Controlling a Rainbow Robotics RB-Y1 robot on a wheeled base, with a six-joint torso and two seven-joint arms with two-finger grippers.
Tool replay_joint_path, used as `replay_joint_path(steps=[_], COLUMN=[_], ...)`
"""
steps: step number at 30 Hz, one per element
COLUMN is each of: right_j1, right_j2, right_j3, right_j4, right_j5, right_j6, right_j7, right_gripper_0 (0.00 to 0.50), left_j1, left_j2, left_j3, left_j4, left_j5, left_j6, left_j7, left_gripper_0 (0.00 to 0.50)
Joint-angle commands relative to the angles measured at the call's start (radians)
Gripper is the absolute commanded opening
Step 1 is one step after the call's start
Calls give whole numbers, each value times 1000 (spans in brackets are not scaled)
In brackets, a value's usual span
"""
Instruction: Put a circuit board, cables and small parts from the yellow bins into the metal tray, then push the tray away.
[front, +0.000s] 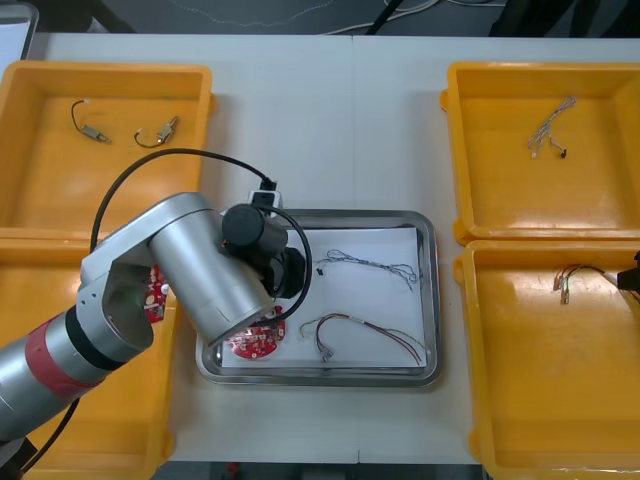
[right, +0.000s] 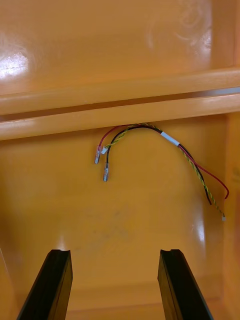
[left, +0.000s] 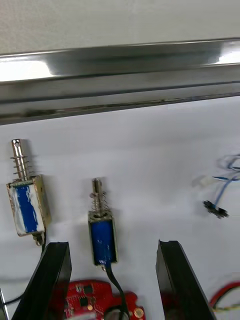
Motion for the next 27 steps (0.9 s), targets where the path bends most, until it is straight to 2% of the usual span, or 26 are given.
replay_joint_path(steps=[1,9,14,19,27], right_j1=[6,-45,-85,-128,-180], right_j2=[16,-2,-13,-19,-20], right_j3=[14,95,178,269,396], right_j4=[-28,-35,-35,-35,-35], right_j5=[-4,-21,-26,-33,-47], right_j6=[3,3,3,3,3], right_j7=[39,40,66,165,333], right_gripper_0=[500,500,500,500,500], left_j1=[-32,-41,-41,-40,-35], left_j2=[2,40,77,131,228], left_j3=[110,256,340,417,492], left_j4=[-124,-239,-253,-253,-253], left_j5=[85,223,280,333,373], left_j6=[77,174,223,261,329], left_j7=[77,83,63,45,30], left_gripper_0=[500,500,500,500,500])
